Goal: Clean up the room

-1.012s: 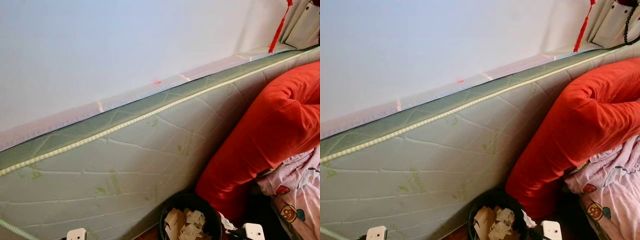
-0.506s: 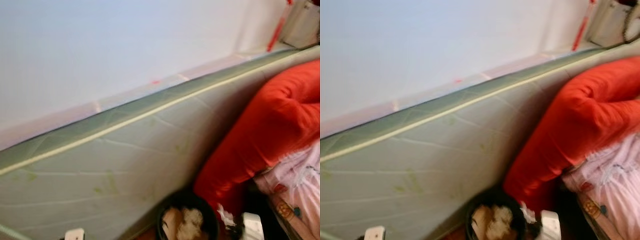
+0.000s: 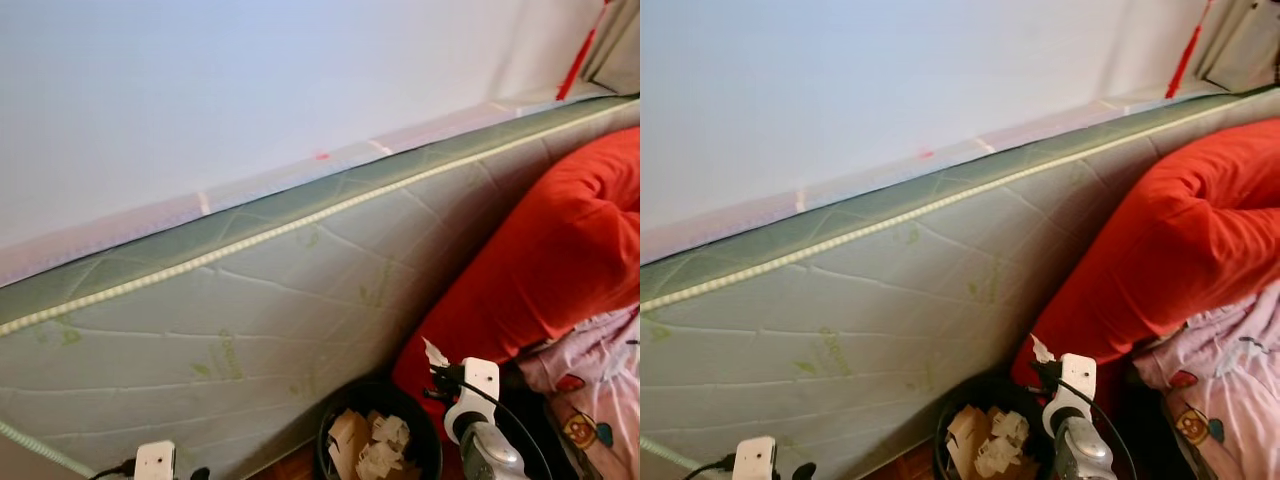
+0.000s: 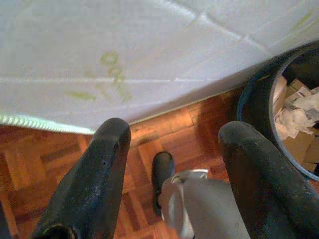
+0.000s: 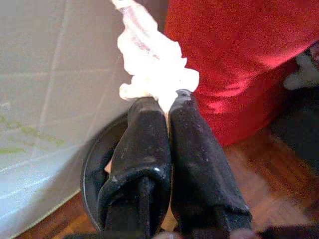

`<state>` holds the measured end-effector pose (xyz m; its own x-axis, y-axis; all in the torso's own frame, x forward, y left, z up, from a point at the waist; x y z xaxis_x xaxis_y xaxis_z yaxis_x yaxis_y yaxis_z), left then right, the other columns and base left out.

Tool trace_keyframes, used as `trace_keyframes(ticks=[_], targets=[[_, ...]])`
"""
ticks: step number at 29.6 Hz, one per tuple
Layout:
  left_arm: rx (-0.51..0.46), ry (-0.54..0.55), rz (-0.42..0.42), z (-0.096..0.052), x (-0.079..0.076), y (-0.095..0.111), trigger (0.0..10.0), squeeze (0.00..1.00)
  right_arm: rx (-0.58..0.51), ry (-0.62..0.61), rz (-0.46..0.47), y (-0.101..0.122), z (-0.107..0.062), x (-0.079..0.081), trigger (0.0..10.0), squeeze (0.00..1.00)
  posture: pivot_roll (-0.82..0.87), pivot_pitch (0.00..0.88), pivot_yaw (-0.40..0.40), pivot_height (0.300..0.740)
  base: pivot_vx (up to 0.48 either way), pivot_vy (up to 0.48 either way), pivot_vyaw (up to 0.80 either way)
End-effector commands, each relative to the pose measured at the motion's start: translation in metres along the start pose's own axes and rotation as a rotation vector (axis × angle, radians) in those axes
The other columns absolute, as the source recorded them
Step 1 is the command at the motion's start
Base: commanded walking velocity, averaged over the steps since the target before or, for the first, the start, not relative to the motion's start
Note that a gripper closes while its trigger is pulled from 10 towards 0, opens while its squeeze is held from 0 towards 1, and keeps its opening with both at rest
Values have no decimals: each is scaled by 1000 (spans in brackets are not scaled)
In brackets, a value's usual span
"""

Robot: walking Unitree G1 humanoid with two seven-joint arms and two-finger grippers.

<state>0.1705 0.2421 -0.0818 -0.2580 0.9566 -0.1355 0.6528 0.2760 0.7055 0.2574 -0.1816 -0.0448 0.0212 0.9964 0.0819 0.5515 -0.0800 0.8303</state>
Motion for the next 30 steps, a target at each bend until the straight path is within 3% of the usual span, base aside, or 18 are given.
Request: trace_keyframes(ticks=[1,9,16,30], targets=[[28,5,6,-3,2,-8,10000,0,18,66,-23,3,3,9,10000,0,176,0,-43,740,0,0,0],[22,11,7,-6,7,-10,10000,0,66,72,-87,11,10,18,10000,0,232,70,-33,740,0,0,0],[12,5,8,-9,10,-13,10000,0,82,59,-78,13,11,20,10000,0,256,114,-35,740,0,0,0],[20,-5,9,-12,10,-19,10000,0,120,36,-76,3,8,14,10000,0,250,132,-36,740,0,0,0]])
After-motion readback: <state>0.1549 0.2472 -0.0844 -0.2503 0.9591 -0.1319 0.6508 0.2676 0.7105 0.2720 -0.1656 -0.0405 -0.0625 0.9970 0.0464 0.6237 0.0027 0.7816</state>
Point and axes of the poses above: a point about 5 cm out from each wrist's last joint towards the gripper, its own z axis pointing out of the wrist towards the gripper, its own y axis along the axis of the wrist's last joint, x = y × z, the point moved 1 cm from there along z, pointing out of the wrist towards the gripper, and after that the axes turned 8 degrees about -z, right-handed, at the moved point
